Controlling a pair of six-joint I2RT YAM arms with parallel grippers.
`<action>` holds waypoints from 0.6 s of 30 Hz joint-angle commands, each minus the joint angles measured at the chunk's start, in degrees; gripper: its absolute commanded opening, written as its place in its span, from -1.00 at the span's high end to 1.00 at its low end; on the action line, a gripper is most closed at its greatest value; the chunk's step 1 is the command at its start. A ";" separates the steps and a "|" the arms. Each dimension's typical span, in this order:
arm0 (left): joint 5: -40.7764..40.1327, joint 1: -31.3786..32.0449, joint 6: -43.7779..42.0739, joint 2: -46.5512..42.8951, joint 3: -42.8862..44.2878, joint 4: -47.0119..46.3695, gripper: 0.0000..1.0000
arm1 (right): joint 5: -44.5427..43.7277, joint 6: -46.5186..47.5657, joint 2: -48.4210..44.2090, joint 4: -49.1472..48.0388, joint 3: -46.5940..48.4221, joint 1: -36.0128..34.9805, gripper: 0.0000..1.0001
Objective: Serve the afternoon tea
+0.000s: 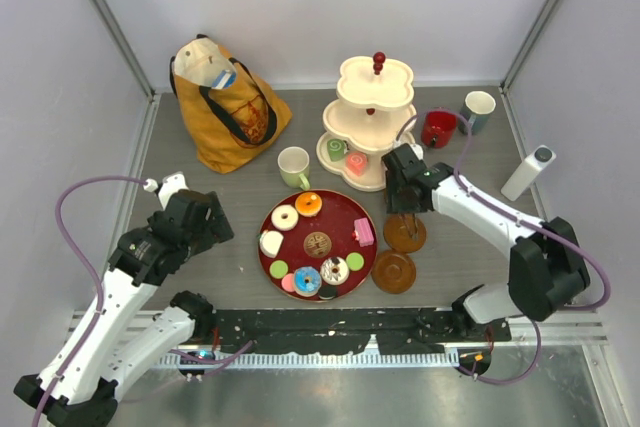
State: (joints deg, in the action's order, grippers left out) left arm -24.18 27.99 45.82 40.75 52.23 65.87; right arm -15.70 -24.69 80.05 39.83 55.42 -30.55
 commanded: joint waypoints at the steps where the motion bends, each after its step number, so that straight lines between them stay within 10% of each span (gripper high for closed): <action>1: -0.42 -0.39 -0.21 -0.15 -0.02 -0.56 -0.99 | -0.20 2.27 2.56 -5.38 4.96 0.49 0.06; 18: -0.95 -0.13 0.41 0.64 0.16 0.14 -0.99 | -1.08 3.59 14.35 -6.96 12.26 1.89 -0.03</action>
State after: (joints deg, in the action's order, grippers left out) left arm -24.23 27.99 46.04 41.15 52.23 65.91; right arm -15.16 -21.52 94.96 34.37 64.62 -29.02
